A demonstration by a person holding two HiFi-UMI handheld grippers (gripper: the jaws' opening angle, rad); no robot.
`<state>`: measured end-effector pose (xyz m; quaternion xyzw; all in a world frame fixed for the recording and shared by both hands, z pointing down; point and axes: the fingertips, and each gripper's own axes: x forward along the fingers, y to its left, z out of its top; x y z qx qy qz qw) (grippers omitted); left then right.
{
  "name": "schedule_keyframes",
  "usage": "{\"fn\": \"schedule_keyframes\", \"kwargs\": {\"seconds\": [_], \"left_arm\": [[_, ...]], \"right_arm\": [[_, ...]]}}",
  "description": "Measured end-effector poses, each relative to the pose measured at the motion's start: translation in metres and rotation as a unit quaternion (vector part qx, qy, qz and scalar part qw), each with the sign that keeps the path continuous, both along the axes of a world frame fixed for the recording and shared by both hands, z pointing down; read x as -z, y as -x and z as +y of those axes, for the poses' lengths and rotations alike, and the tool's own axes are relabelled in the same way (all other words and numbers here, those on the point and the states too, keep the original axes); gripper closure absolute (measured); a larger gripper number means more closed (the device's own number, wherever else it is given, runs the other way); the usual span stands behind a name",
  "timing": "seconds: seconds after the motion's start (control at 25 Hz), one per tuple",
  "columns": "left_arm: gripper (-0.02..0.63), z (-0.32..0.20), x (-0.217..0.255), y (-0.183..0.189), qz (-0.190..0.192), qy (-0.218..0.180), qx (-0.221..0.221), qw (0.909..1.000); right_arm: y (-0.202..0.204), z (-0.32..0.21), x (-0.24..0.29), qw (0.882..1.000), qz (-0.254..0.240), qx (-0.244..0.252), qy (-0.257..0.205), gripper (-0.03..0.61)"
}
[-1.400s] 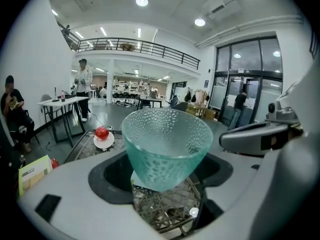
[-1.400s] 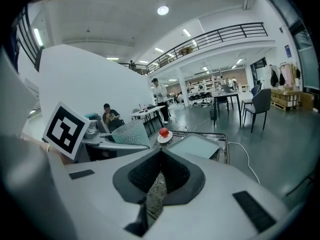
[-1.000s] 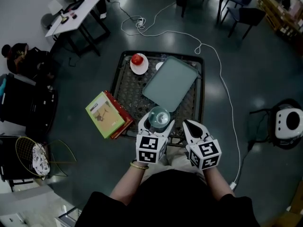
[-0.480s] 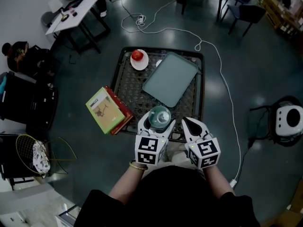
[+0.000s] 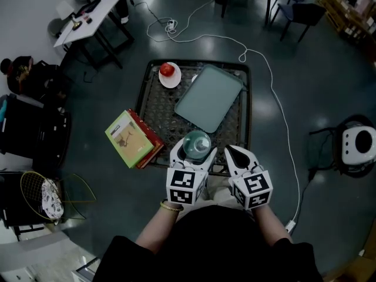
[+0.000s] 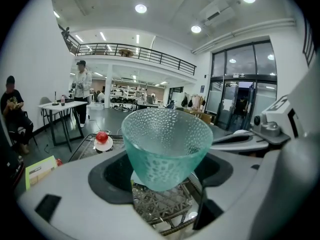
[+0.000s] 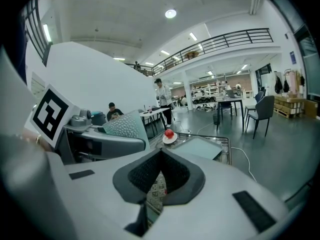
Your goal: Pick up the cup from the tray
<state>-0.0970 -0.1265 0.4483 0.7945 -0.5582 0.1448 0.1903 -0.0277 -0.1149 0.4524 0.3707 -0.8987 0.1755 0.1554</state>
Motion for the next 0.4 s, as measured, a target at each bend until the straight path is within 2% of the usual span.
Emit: {"fn": "schedule_keyframes", "kwargs": {"seconds": [0.4], "left_arm": [[0.255,-0.0052,-0.0058,0.0026,0.002,0.006,0.0,1.0]], "right_arm": [[-0.0003,-0.0039,-0.0038,1.0,0.001,-0.005,0.003,0.574]]}}
